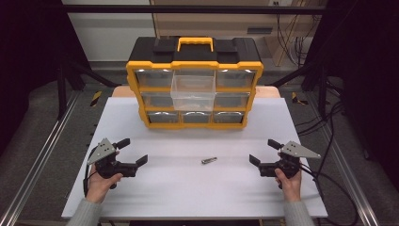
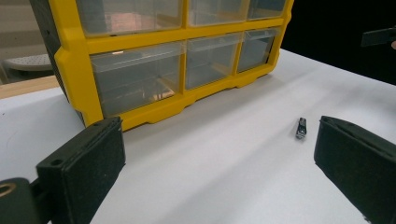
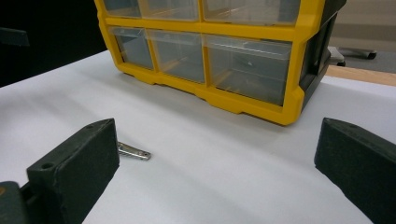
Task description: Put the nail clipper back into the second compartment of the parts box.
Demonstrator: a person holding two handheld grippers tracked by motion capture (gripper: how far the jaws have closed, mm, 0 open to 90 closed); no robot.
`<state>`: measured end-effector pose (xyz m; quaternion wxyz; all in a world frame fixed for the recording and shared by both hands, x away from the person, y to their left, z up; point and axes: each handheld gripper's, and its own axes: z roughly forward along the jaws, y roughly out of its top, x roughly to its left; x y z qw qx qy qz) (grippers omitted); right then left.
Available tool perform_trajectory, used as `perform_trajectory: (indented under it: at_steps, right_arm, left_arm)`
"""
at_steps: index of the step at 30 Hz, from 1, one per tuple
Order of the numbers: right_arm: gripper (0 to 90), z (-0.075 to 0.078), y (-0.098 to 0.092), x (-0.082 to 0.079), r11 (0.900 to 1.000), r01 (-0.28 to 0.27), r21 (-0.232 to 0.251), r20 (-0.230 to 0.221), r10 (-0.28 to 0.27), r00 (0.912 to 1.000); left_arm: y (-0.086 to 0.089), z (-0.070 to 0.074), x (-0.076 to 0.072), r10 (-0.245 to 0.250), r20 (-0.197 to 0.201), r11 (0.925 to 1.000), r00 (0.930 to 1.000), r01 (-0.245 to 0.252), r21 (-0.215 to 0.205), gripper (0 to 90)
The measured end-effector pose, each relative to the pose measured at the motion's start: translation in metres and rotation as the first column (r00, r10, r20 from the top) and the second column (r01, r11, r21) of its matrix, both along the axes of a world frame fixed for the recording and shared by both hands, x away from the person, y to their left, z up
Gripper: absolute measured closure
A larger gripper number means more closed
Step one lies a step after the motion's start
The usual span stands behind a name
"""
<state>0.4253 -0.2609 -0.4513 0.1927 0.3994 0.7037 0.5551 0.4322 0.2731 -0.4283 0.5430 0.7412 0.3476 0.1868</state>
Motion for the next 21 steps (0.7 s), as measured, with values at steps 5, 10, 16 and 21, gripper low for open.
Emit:
perform_trajectory:
  at_steps: [5, 10, 16, 21]
  right_arm:
    - [0.5, 0.0, 0.0, 0.0, 1.0, -0.007, 0.002, 0.001, 0.007, 1.0]
    - [0.5, 0.001, -0.001, 0.0, 1.0, -0.007, 0.001, 0.005, 0.007, 1.0]
    - [0.4, 0.0, 0.0, -0.001, 1.0, -0.014, -0.006, -0.003, 0.014, 0.9999]
    - [0.5, 0.0, 0.0, -0.001, 1.0, -0.015, -0.005, 0.0, 0.015, 0.9999]
  left_arm:
    - [-0.001, 0.0, -0.001, -0.002, 0.002, 1.0, 1.0, 0.002, 0.001, 1.9]
    - [-0.005, 0.0, -0.001, -0.011, 0.003, 0.9999, 0.9999, 0.011, 0.012, 2.1]
    - [-0.01, 0.001, -0.001, -0.02, 0.003, 0.9996, 0.9998, 0.02, 0.02, 2.0]
    - [-0.013, 0.001, -0.001, -0.022, 0.0, 0.9994, 0.9998, 0.022, 0.026, 2.0]
